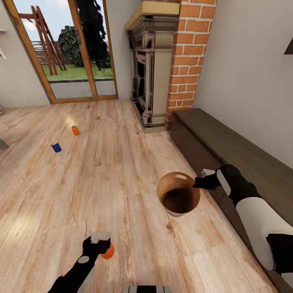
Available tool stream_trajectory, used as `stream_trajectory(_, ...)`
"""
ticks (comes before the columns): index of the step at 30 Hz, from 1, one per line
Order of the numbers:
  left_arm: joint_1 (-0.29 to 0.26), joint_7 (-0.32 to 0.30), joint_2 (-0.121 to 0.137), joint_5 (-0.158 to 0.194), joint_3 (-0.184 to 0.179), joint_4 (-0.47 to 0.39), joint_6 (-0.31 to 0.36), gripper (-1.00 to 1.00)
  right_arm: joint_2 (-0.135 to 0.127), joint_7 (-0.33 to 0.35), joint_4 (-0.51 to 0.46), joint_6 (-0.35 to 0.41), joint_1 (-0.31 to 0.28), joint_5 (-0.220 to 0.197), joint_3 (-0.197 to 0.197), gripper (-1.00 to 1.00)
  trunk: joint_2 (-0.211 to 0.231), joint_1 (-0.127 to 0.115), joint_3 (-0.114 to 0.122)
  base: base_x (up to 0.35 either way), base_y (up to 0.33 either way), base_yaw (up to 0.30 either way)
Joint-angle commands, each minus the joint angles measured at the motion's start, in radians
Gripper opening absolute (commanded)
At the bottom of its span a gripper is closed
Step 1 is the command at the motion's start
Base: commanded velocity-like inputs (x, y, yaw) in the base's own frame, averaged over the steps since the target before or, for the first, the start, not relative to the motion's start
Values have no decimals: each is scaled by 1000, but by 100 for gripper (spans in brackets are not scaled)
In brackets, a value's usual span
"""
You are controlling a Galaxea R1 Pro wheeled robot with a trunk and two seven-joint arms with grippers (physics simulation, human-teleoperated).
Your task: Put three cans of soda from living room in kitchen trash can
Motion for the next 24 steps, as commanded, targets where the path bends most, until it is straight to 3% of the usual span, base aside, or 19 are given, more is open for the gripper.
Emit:
stream_trajectory(1,0,0,-1,0,-2,0,0,100,1,3,0,4,0,-29,-1,-100,0,0,0,0,0,0)
stream_trajectory(9,1,0,-2,2,-4,-2,-6,100,5,2,0,4,0,-29,0,-100,0,0,0,0,0,0)
stream_trajectory(13,1,0,-2,2,-5,-1,-7,100,6,2,0,4,0,-29,0,-100,-28,15,-12,0,0,0)
stream_trajectory(24,2,0,-2,2,-4,-1,-8,100,8,2,0,4,0,-29,4,-100,-29,17,-28,0,0,0)
